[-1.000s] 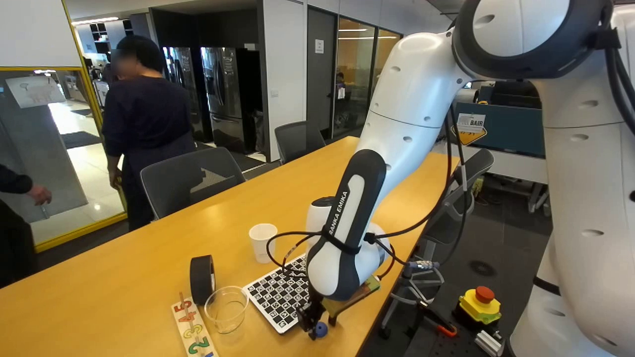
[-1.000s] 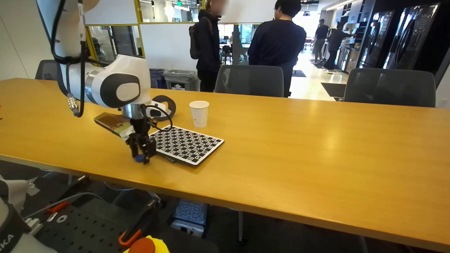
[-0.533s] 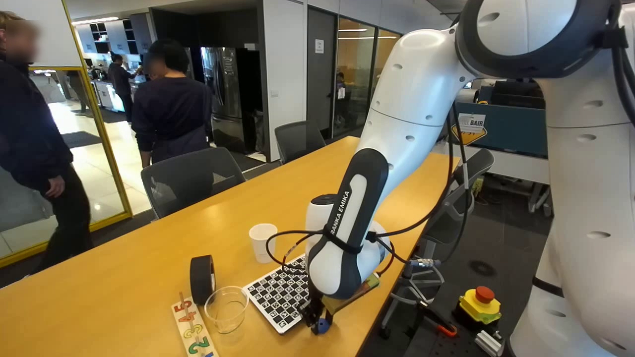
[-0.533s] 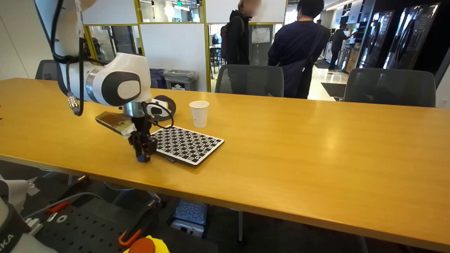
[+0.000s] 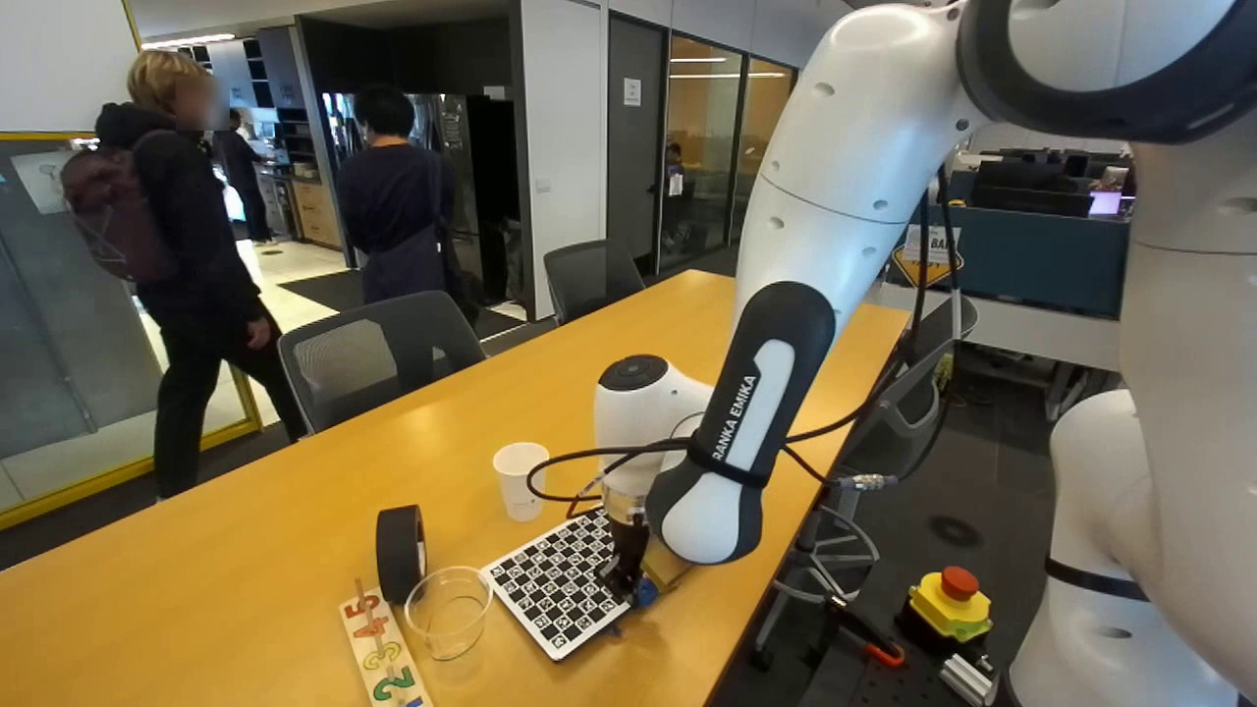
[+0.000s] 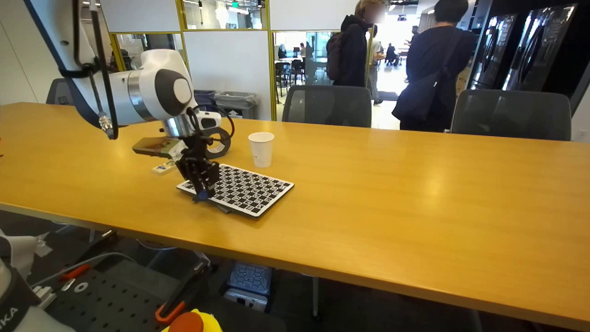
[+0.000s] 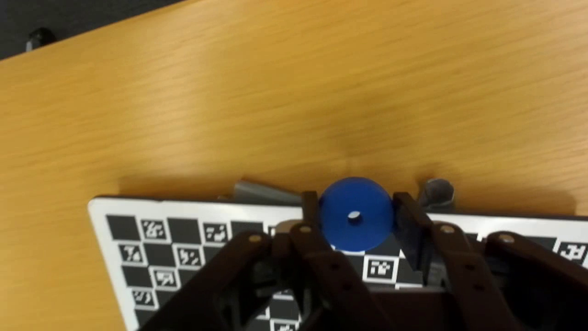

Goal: Put the yellow discs in the white cup and the blue disc in the clear cup

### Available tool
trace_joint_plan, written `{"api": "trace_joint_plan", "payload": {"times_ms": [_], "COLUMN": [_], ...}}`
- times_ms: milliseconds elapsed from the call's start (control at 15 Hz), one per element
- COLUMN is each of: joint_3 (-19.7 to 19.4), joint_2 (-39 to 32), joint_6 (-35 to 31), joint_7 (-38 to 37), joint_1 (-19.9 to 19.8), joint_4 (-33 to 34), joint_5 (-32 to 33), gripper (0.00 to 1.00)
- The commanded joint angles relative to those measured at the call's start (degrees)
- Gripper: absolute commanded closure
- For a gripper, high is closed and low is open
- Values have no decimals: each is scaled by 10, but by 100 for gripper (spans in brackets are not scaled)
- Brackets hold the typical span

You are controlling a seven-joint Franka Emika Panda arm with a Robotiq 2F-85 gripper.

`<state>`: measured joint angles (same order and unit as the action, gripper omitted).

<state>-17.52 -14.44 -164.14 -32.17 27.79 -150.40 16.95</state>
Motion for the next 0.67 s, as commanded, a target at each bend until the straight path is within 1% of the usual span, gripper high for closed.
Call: {"api": "trace_joint_plan", "payload": {"times_ms": [0, 133, 200, 333, 600], "joint_3": [-71, -67, -59, -45, -8], "joint_2": [71, 83, 85, 82, 56], "joint_6": [52, 55, 48, 26, -30], "joint_7": [-67, -60, -43, -11, 86], "joint_1": [69, 74, 72, 69, 59], "joint_4": [11, 31, 41, 59, 91], "joint_5": [134, 170, 173, 162, 107], "gripper": [78, 79, 79, 79, 79]}}
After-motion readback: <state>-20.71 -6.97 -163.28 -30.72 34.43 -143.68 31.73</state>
